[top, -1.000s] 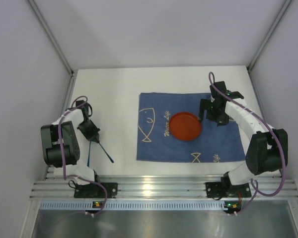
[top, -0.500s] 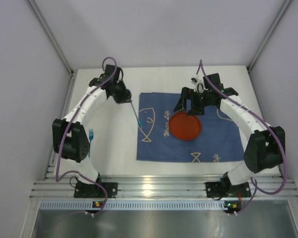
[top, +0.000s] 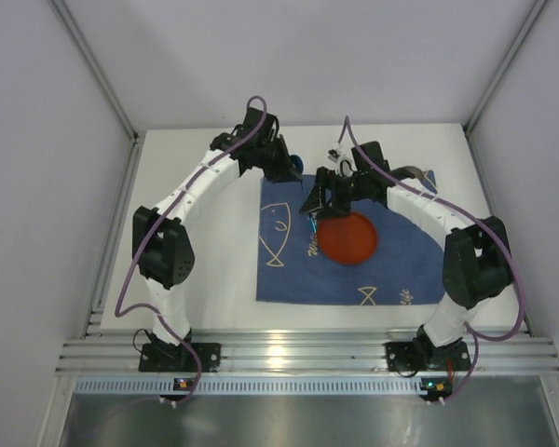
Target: Set the dinner table for one person
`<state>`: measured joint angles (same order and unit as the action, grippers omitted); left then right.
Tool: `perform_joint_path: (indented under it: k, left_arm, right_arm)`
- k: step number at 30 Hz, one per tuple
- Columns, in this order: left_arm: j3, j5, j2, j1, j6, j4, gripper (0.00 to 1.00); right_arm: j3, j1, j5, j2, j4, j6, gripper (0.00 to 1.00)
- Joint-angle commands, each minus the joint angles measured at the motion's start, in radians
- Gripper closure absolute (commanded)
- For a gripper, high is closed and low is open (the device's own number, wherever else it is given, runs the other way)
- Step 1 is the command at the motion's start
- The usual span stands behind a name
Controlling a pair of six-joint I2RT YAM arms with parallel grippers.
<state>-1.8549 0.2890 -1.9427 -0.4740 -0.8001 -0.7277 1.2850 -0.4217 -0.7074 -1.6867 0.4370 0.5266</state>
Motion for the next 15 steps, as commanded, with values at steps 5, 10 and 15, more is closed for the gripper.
perform_joint_path:
  k: [5, 10, 15]
  left_arm:
    - [-0.009, 0.084, 0.039, -0.021, -0.065, 0.145, 1.0]
    - [0.059, 0.085, 0.083, -0.021, -0.067, 0.215, 1.0]
    - [0.105, 0.011, 0.136, -0.02, 0.007, 0.153, 0.49]
  right_arm:
    - [0.002, -0.012, 0.013, -0.011, -0.081, 0.019, 0.79]
    - [-0.026, -0.002, 0.051, 0.002, -0.075, 0.01, 1.0]
    - [-0.036, 0.049, 0.104, 0.03, 0.005, -0.026, 1.0]
